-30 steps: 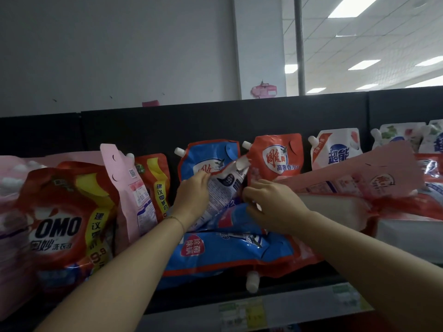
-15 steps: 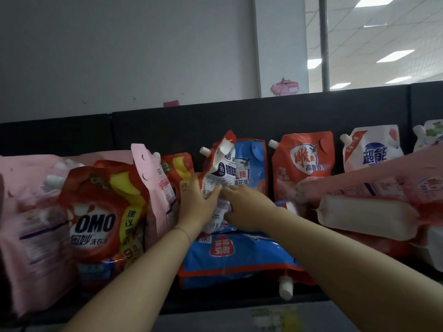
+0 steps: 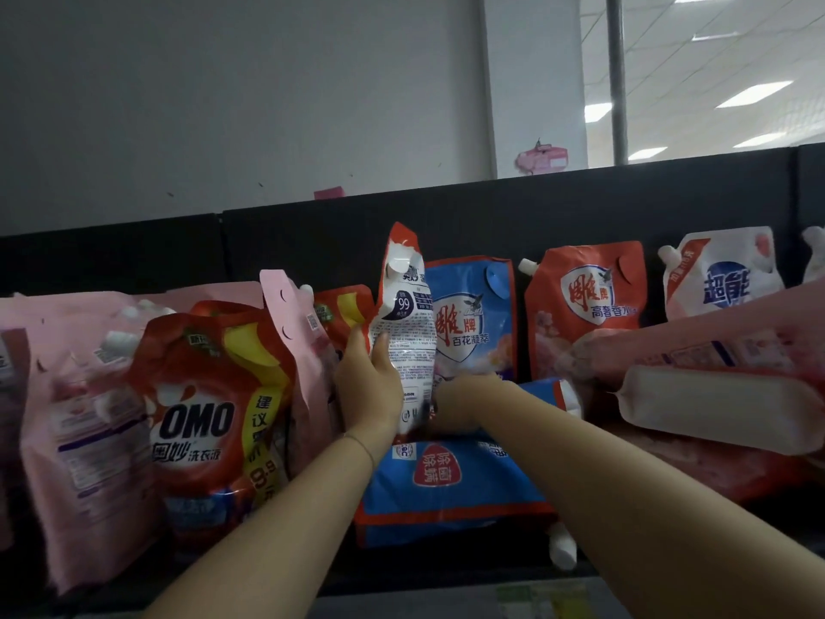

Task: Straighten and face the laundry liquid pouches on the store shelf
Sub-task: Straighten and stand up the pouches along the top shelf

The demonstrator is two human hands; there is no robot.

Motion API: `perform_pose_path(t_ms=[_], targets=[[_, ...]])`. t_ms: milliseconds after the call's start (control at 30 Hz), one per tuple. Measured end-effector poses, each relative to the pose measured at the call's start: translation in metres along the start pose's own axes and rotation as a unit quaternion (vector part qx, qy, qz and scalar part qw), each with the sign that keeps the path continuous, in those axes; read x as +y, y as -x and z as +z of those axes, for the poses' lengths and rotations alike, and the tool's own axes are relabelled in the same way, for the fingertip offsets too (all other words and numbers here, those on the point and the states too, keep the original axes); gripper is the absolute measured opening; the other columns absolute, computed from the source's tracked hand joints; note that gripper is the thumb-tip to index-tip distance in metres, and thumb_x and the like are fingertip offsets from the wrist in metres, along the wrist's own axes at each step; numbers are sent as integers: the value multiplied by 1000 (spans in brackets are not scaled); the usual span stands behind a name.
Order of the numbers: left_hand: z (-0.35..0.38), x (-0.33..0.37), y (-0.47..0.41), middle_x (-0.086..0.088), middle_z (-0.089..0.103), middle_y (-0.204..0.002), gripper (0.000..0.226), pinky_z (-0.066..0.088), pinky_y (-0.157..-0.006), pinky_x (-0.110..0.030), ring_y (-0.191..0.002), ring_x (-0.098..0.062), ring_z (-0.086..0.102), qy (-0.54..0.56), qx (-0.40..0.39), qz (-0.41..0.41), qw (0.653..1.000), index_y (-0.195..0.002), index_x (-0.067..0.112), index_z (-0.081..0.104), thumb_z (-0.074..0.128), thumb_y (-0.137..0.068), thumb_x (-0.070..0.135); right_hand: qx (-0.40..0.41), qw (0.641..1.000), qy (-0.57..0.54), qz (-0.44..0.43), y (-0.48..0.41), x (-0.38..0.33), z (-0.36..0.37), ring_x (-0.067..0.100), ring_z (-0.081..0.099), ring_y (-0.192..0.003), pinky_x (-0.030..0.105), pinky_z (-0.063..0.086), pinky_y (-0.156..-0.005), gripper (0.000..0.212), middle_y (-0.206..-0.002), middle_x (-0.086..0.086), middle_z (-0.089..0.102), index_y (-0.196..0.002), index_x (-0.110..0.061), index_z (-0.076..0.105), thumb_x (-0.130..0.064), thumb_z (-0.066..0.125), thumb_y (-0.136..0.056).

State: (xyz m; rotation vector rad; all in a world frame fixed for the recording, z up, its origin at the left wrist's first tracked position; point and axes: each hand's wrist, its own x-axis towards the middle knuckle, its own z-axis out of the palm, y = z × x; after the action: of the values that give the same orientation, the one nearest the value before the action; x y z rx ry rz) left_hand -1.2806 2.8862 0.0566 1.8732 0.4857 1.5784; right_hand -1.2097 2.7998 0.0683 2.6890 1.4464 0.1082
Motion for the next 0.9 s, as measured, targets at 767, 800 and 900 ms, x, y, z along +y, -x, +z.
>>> perform_pose_path(t_ms=[767,800,900], targets=[[-33,36,0,1,63,-97,27,50,-71,-32,-85,-16,60,-30,61,-34,997,-114,18,54,39,-101,36,279,901,-277,183,-7,15,31,33,63,-95,40,53,-80,24,-104,12,66,-105,-10,64,-11,47,-88],[-34,39,-1,1,63,-97,28,49,-69,-29,-83,-15,61,-17,61,-39,997,-114,16,54,39,-101,36,291,891,-294,188,-9,16,32,32,63,-94,41,54,-80,24,-102,12,66,-103,-11,65,-12,47,-89],[-37,46,-3,-3,64,-115,39,55,-81,-42,-96,-20,63,-6,62,-41,997,-118,20,53,36,-96,47,316,865,-330,206,-10,20,30,32,63,-94,40,54,-80,23,-104,13,66,-105,-10,66,-13,48,-91]])
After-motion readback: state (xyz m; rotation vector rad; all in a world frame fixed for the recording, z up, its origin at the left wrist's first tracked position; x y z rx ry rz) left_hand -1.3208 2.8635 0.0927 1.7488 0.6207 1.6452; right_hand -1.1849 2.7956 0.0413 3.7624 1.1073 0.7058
